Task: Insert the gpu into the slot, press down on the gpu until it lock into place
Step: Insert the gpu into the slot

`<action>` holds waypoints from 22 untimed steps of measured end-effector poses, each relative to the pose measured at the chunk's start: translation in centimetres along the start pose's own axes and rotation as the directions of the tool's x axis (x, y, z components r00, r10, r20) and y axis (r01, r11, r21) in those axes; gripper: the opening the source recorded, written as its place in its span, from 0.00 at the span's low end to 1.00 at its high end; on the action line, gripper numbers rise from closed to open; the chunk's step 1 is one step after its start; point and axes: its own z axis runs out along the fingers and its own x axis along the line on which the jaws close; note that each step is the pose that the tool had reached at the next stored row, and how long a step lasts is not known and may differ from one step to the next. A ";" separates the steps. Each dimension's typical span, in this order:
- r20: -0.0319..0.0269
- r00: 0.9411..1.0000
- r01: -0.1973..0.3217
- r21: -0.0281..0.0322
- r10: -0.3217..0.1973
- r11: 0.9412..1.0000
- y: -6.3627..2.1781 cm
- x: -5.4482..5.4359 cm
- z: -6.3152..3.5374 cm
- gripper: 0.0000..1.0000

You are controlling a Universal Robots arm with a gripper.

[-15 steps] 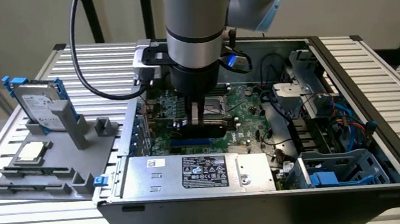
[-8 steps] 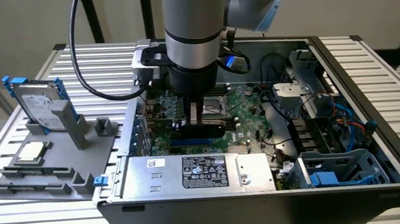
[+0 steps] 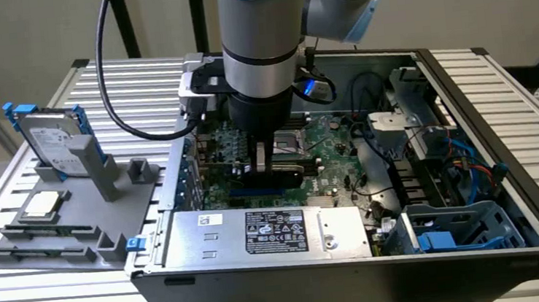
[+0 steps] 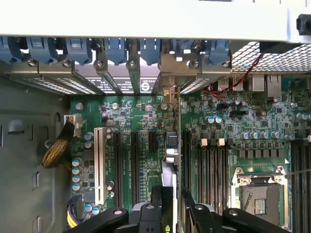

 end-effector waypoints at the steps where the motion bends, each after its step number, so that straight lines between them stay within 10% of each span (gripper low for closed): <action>1: 0.000 1.000 0.000 0.000 0.000 1.000 0.00 0.0 0.06 0.26; 22: -0.006 1.000 0.018 -0.001 -0.018 1.000 0.01 -0.2 0.32 0.26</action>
